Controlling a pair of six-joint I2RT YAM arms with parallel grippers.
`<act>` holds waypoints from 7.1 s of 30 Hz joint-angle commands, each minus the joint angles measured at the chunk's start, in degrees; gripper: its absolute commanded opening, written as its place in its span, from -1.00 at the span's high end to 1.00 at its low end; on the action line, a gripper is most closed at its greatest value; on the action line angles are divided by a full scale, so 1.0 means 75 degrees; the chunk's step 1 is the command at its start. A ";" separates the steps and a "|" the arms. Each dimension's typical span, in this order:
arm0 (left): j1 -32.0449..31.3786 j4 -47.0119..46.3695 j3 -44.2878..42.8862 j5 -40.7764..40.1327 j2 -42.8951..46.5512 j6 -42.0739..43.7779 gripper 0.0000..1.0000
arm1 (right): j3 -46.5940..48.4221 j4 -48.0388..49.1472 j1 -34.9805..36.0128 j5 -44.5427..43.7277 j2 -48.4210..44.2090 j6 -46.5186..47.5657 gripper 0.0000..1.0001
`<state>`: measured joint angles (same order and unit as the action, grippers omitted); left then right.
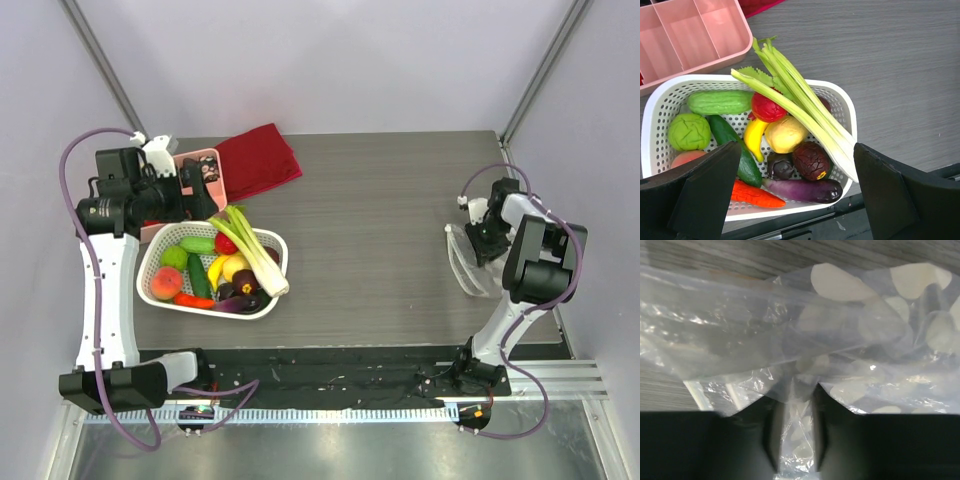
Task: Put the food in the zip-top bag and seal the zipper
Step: Pick up the zipper food storage bag at the center of the board, then open the zipper of the food storage bag.
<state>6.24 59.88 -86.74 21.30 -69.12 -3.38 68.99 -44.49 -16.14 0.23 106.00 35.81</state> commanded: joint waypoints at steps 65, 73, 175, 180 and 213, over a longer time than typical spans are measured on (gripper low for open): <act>-0.5074 -0.5571 0.0749 0.1684 -0.2797 -0.4262 1.00 | 0.1277 0.0682 0.3406 0.4889 -0.4441 -0.4564 -0.09; -0.5098 -0.5979 0.0726 0.1566 -0.2596 -0.5103 1.00 | 0.1278 0.1559 0.3769 0.6484 -0.4137 -0.6331 0.03; -0.5168 -0.6343 0.0761 0.0947 -0.2796 -0.5573 1.00 | 0.1874 0.0037 0.3371 0.3264 -0.3669 -0.5535 0.69; -0.5238 -0.6507 0.0831 0.0500 -0.2467 -0.5808 1.00 | 0.2238 0.0096 0.3593 0.3227 -0.3188 -0.5981 0.31; -0.5496 -0.6110 0.0760 -0.0766 -0.2362 -0.5832 0.99 | 0.0856 0.2605 0.4742 0.3697 -0.3046 -0.9217 0.44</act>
<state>-35.03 15.59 -80.47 16.16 -88.84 -47.68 76.07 -26.59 19.97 31.51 84.31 -34.81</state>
